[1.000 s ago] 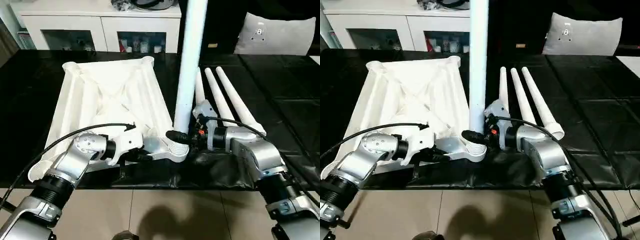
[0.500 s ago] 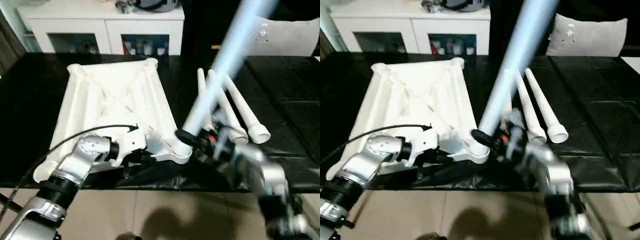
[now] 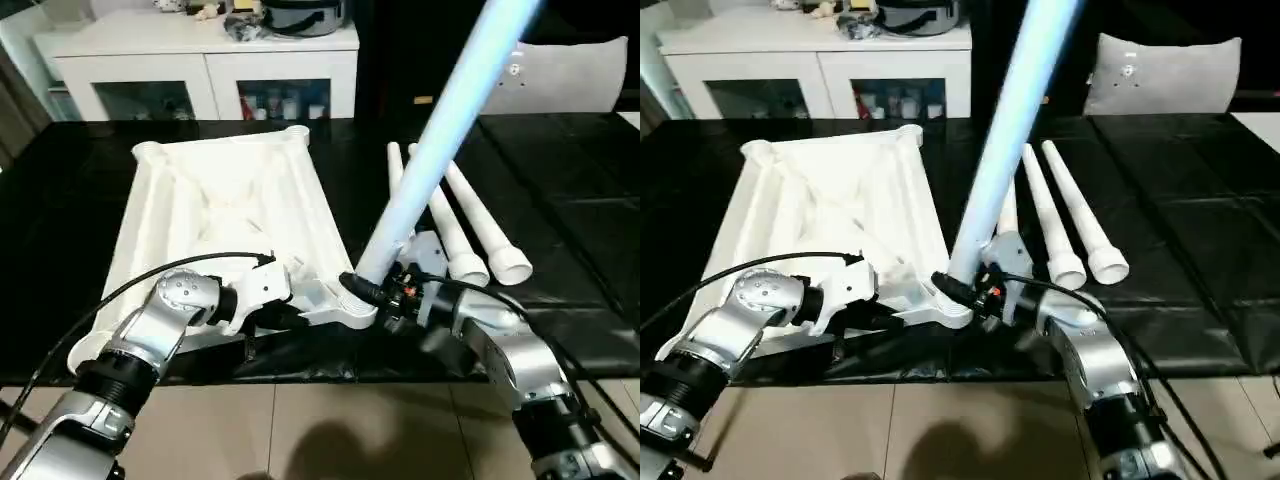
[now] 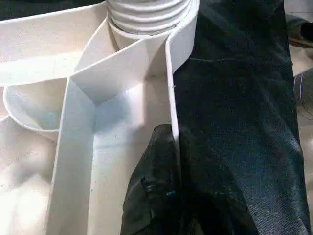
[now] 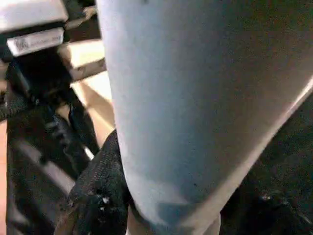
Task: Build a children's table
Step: Insert table leg to table base
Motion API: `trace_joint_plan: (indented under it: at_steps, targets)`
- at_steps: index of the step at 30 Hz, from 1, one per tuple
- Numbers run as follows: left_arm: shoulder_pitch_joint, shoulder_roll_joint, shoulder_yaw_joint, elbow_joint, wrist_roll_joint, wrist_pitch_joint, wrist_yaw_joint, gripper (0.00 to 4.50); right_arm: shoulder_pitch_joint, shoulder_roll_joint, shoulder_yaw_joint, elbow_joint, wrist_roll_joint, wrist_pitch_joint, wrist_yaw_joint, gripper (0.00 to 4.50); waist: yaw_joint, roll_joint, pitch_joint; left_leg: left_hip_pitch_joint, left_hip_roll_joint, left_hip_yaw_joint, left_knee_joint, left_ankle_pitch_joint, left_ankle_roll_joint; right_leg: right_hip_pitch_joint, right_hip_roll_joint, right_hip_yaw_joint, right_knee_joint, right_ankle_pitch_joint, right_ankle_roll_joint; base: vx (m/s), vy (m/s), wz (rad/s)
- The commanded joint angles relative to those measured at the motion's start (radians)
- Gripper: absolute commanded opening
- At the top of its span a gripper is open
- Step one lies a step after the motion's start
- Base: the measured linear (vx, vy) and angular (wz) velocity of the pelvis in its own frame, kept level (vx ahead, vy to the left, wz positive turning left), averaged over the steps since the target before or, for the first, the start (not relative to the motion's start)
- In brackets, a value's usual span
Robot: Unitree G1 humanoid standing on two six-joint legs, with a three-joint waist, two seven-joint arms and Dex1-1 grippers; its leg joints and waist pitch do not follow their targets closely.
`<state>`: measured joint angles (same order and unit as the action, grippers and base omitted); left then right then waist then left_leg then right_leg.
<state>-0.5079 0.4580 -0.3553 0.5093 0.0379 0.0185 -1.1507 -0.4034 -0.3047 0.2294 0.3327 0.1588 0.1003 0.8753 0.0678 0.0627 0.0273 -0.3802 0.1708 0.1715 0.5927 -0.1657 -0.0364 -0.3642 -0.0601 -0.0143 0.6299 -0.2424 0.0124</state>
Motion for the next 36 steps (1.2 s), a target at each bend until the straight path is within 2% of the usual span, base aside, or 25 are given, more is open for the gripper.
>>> trace_joint_plan:
  at_steps: [1,2,5,6,8,13,14,16,19,25,27,29,30,31,33,34,35,36]
  targets:
    - [-0.026,0.002,-0.032,-0.007,0.015,-0.044,-0.042,0.0,0.027,-0.038,0.048,0.123,-0.09,0.072,0.004,1.91,-0.009,0.005,-0.032,0.032,0.054,-0.03,-0.094,-0.481,-0.065,-0.001,-0.077,0.037,-0.099,-0.298,-0.205,0.0,0.0,0.0]
    - [-0.033,0.004,-0.032,0.003,0.018,-0.053,-0.048,0.0,0.008,-0.04,0.063,0.145,-0.094,0.081,0.026,1.91,-0.009,0.0,-0.031,0.031,0.054,-0.029,-0.094,-0.477,-0.062,-0.001,-0.077,0.037,-0.102,-0.303,-0.202,0.0,0.0,0.0]
    - [-0.042,0.006,-0.032,0.012,0.022,-0.061,-0.055,0.0,-0.011,-0.039,0.071,0.166,-0.096,0.094,0.047,1.91,-0.011,0.0,-0.032,0.03,0.056,-0.03,-0.094,-0.468,-0.056,-0.002,-0.079,0.039,-0.103,-0.318,-0.199,0.0,0.0,0.0]
    - [-0.049,0.007,-0.033,0.018,0.024,-0.066,-0.06,0.0,-0.024,-0.035,0.071,0.18,-0.092,0.102,0.055,1.91,-0.014,-0.005,-0.031,0.03,0.056,-0.03,-0.094,-0.47,-0.055,-0.003,-0.078,0.039,-0.102,-0.319,-0.2,0.0,0.0,0.0]
    - [-0.057,0.01,-0.036,0.022,0.026,-0.071,-0.069,0.0,-0.037,-0.031,0.073,0.197,-0.084,0.109,0.058,1.91,-0.014,-0.003,-0.031,0.032,0.057,-0.03,-0.095,-0.478,-0.057,-0.006,-0.078,0.038,-0.103,-0.334,-0.2,0.0,0.0,0.0]
    - [-0.089,0.01,-0.029,0.057,0.027,-0.08,-0.072,0.0,-0.027,-0.026,0.08,0.181,-0.069,0.127,0.062,1.91,-0.015,-0.01,-0.019,0.036,0.057,-0.031,-0.1,-0.523,-0.067,-0.017,-0.078,0.042,-0.113,-0.403,-0.179,0.0,0.0,0.0]
    - [-0.09,0.01,-0.028,0.058,0.027,-0.08,-0.072,0.0,-0.024,-0.026,0.08,0.178,-0.067,0.129,0.063,1.91,-0.015,-0.009,-0.02,0.036,0.058,-0.033,-0.101,-0.526,-0.07,-0.016,-0.081,0.043,-0.112,-0.405,-0.179,0.0,0.0,0.0]
    - [-0.104,0.011,-0.022,0.075,0.027,-0.084,-0.07,0.0,-0.013,-0.02,0.079,0.161,-0.063,0.137,0.061,1.91,-0.015,-0.01,-0.019,0.038,0.059,-0.033,-0.102,-0.531,-0.071,-0.018,-0.08,0.044,-0.114,-0.404,-0.175,0.0,0.0,0.0]
    - [-0.118,0.011,-0.012,0.098,0.022,-0.086,-0.074,0.0,-0.011,-0.006,0.077,0.162,-0.063,0.147,0.054,1.91,-0.017,-0.009,-0.016,0.032,0.06,-0.034,-0.109,-0.52,-0.072,-0.015,-0.079,0.043,-0.112,-0.367,-0.178,0.0,0.0,0.0]
    - [-0.127,0.013,-0.004,0.126,0.014,-0.088,-0.073,0.0,0.0,0.013,0.08,0.145,-0.056,0.171,0.034,1.91,-0.02,-0.009,-0.016,0.031,0.06,-0.03,-0.115,-0.485,-0.064,-0.008,-0.078,0.041,-0.113,-0.311,-0.189,0.0,0.0,0.0]
    - [-0.123,0.013,0.002,0.123,0.008,-0.081,-0.075,0.0,0.004,0.019,0.079,0.14,-0.056,0.18,0.025,1.91,-0.019,-0.011,-0.014,0.034,0.061,-0.028,-0.115,-0.494,-0.063,-0.011,-0.079,0.043,-0.116,-0.333,-0.187,0.0,0.0,0.0]
    - [-0.105,0.016,0.01,0.1,-0.003,-0.063,-0.074,0.0,0.006,0.033,0.073,0.142,-0.057,0.189,0.003,1.91,-0.019,-0.013,-0.013,0.035,0.06,-0.028,-0.117,-0.497,-0.066,-0.012,-0.082,0.044,-0.12,-0.373,-0.179,0.0,0.0,0.0]
    - [-0.083,0.018,0.022,0.068,-0.014,-0.037,-0.066,0.0,0.007,0.049,0.064,0.145,-0.061,0.195,-0.03,1.91,-0.02,-0.024,-0.013,0.034,0.061,-0.028,-0.117,-0.496,-0.065,-0.012,-0.082,0.044,-0.12,-0.382,-0.177,0.0,0.0,0.0]
    - [-0.062,0.016,0.034,0.031,-0.029,-0.012,-0.054,0.0,0.005,0.066,0.051,0.15,-0.059,0.201,-0.063,1.91,-0.02,-0.017,-0.01,0.035,0.061,-0.03,-0.12,-0.504,-0.067,-0.015,-0.084,0.045,-0.123,-0.414,-0.172,0.0,0.0,0.0]
    - [-0.049,0.014,0.042,0.008,-0.039,0.004,-0.046,0.0,0.005,0.078,0.042,0.153,-0.057,0.205,-0.085,1.91,-0.024,-0.017,-0.008,0.035,0.062,-0.032,-0.123,-0.514,-0.073,-0.016,-0.086,0.046,-0.126,-0.453,-0.161,0.0,0.0,0.0]
    - [-0.024,0.006,0.06,-0.044,-0.057,0.056,-0.018,0.0,0.002,0.094,0.034,0.157,-0.062,0.21,-0.119,1.91,-0.025,-0.017,-0.006,0.04,0.062,-0.033,-0.122,-0.528,-0.076,-0.022,-0.084,0.047,-0.132,-0.478,-0.152,0.0,0.0,0.0]
    - [0.0,-0.001,0.074,-0.095,-0.068,0.1,0.01,0.0,0.0,0.109,0.029,0.158,-0.065,0.216,-0.149,1.91,-0.03,-0.033,-0.006,0.036,0.065,-0.033,-0.126,-0.522,-0.081,-0.02,-0.083,0.047,-0.125,-0.459,-0.159,0.0,0.0,0.0]
    - [0.034,-0.007,0.089,-0.158,-0.074,0.155,0.048,0.0,-0.006,0.129,0.02,0.162,-0.067,0.226,-0.187,1.91,-0.03,-0.031,-0.004,0.032,0.065,-0.035,-0.128,-0.516,-0.08,-0.019,-0.084,0.046,-0.122,-0.457,-0.162,0.0,0.0,0.0]
